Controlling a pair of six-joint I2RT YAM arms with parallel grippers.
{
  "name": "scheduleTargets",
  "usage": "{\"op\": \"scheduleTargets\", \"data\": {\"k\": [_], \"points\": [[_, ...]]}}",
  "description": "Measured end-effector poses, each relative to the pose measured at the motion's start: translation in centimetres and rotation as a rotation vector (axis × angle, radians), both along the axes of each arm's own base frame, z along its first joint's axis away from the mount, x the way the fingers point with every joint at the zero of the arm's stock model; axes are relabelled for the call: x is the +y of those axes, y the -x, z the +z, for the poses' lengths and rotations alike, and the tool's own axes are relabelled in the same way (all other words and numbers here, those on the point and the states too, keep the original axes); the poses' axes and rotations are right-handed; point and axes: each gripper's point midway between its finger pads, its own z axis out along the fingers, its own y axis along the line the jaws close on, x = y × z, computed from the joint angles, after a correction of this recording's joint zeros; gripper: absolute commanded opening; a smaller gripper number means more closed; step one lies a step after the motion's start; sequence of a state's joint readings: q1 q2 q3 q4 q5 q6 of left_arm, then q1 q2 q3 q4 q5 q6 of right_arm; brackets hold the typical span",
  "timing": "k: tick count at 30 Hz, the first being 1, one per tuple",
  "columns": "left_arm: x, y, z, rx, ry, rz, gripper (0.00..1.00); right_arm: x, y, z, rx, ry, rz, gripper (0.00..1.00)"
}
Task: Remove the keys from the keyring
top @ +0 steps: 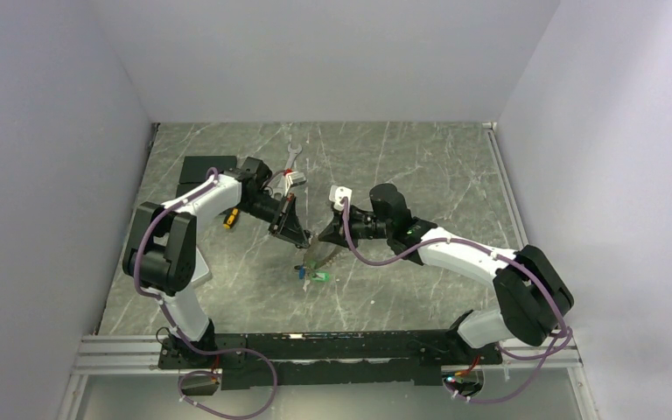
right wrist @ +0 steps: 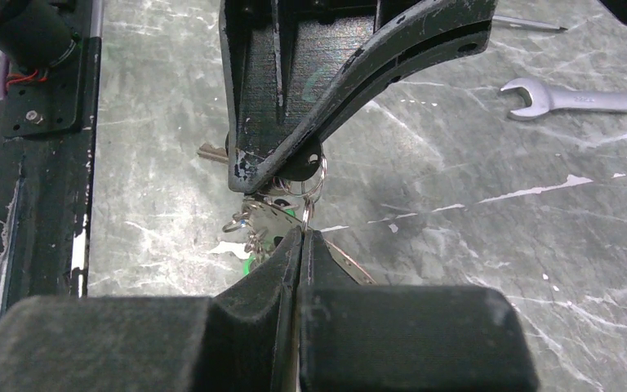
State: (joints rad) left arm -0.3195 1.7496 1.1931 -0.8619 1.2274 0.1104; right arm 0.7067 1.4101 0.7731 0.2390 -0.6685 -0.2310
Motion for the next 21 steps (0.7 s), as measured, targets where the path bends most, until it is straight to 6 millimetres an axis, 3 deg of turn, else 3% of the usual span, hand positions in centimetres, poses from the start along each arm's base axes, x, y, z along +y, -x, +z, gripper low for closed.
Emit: {"op": "scheduleTargets", "data": {"k": [21], "points": [[0.1, -0.1, -1.2, -0.03, -0.065, -0.003, 0.0, 0.8, 0.0, 0.3, -0.024, -0.093, 0.026, 0.0]]}}
